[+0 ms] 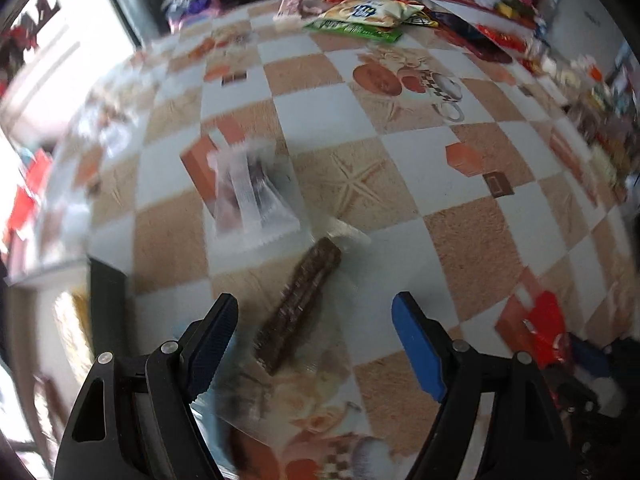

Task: Organize snacks
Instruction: 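Grasp the red packet with the right tool while the left tool reaches toward the brown jerky stick, then grasp the brown jerky stick with the left tool while the right tool holds the red packet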

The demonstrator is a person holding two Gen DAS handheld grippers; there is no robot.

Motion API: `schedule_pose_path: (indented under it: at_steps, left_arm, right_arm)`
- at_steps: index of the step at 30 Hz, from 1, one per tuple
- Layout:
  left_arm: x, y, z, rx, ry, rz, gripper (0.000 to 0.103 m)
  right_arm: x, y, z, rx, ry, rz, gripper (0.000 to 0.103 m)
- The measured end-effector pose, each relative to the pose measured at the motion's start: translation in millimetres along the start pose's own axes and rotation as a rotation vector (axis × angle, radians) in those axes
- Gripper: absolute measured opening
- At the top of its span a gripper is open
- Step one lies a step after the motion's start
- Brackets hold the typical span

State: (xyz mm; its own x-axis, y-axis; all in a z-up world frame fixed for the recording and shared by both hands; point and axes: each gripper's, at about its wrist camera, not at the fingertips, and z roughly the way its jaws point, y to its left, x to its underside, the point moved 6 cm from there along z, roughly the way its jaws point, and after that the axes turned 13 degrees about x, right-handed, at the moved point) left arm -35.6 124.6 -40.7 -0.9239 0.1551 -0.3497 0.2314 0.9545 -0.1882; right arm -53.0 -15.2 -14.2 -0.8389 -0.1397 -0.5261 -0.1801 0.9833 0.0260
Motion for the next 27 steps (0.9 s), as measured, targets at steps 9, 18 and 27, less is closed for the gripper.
schedule_pose_path:
  at_steps: [9,18,27]
  left_arm:
    - [7.0,-9.9,-4.8,-0.019,-0.043,0.029,0.079]
    - [6.0,-8.5,-4.6,0.003,-0.051,-0.028,0.063]
    - [61.3,-39.5,-23.1,-0.004,-0.085,-0.002,0.046]
  right_arm:
    - [-5.6,-17.4,-6.6,0.024,-0.027,0.053,0.081]
    - [-9.5,7.2,5.5,0.145,-0.022,-0.100,0.031]
    - [15.0,-7.8,-9.3,0.074,-0.022,-0.078,0.026]
